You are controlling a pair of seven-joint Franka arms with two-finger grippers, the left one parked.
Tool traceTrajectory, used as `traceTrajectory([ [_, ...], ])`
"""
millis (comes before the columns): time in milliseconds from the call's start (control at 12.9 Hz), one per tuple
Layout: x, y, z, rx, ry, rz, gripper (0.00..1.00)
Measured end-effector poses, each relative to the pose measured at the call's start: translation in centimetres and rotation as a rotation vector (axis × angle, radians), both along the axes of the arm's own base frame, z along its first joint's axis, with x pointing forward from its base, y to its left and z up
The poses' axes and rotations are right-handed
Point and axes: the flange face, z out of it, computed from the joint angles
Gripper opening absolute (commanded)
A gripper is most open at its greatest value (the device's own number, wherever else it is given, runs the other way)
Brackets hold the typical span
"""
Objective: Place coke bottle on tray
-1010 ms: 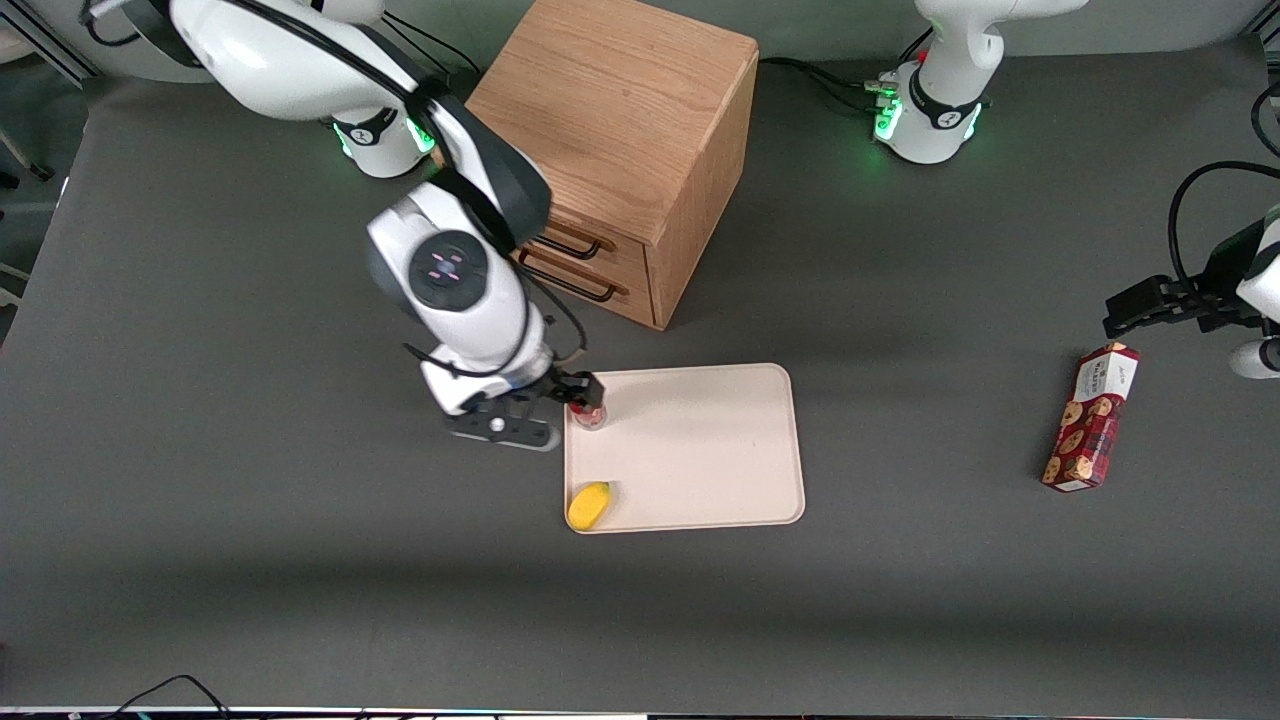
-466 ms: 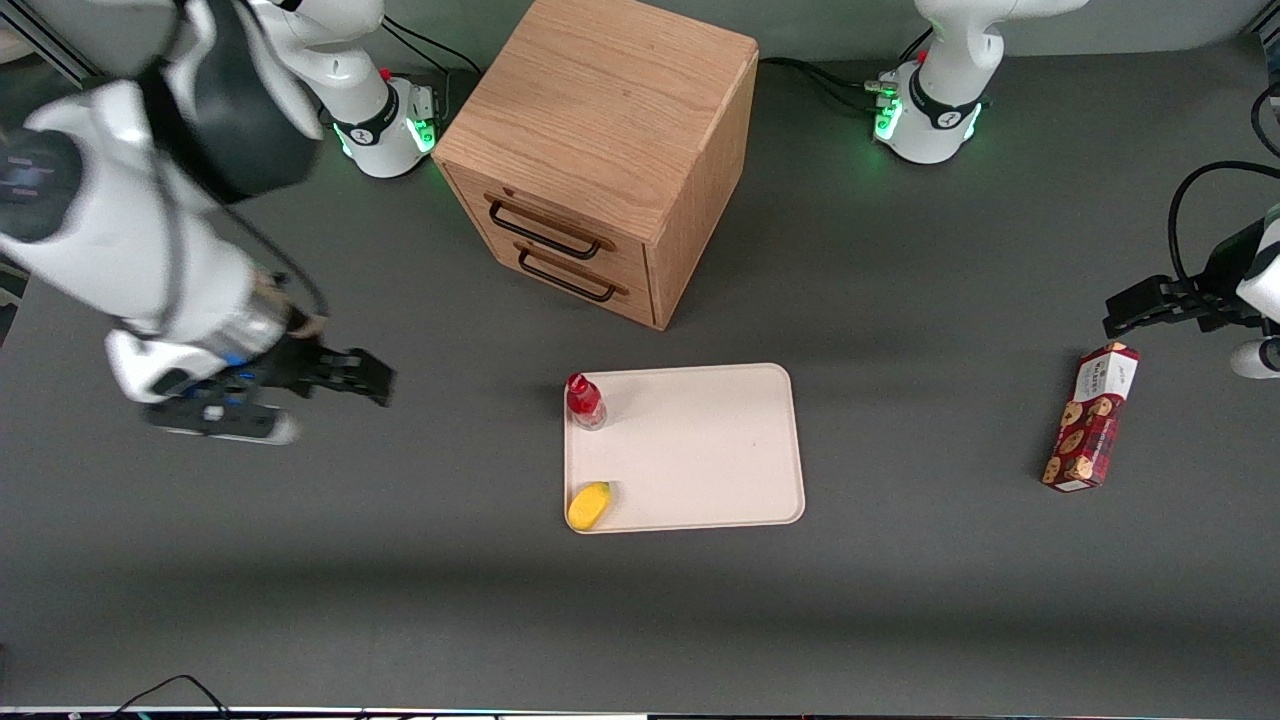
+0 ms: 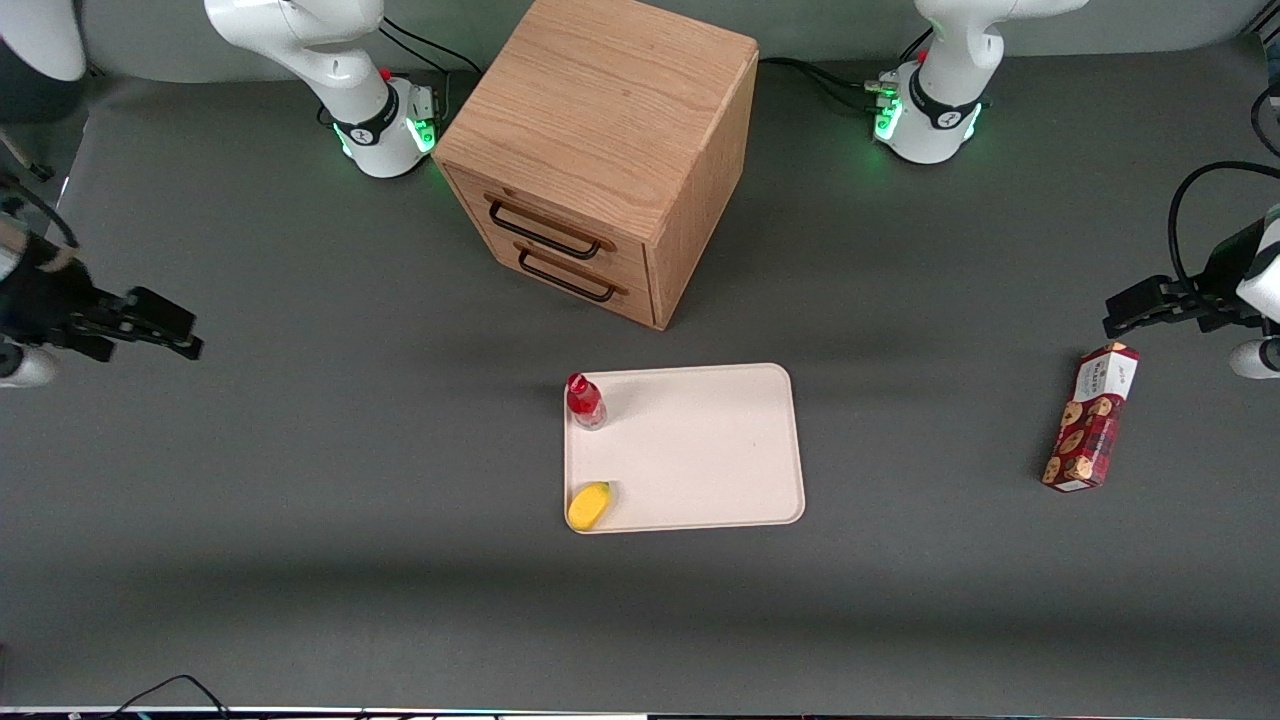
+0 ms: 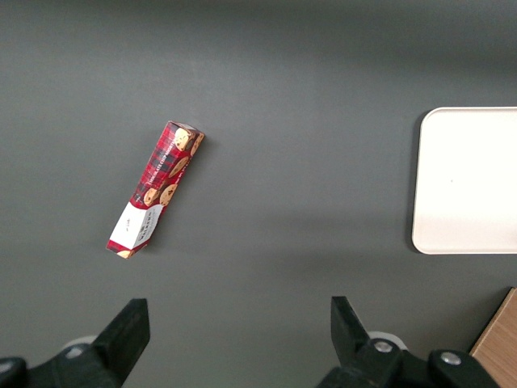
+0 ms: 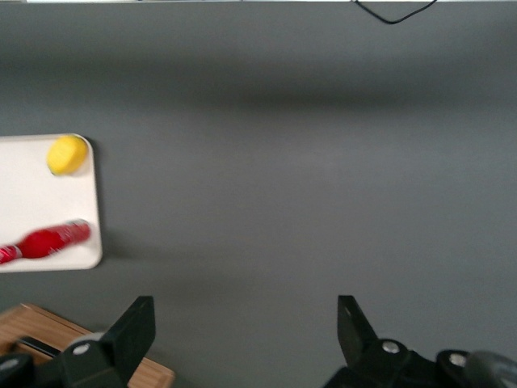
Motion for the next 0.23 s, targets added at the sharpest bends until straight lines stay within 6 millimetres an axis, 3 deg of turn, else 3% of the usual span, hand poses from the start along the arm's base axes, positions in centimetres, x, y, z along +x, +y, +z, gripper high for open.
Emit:
traceTrajectory([
  [233,-0.5,-3.5,0.9,-0.015,-0.009,0.047,1.0],
])
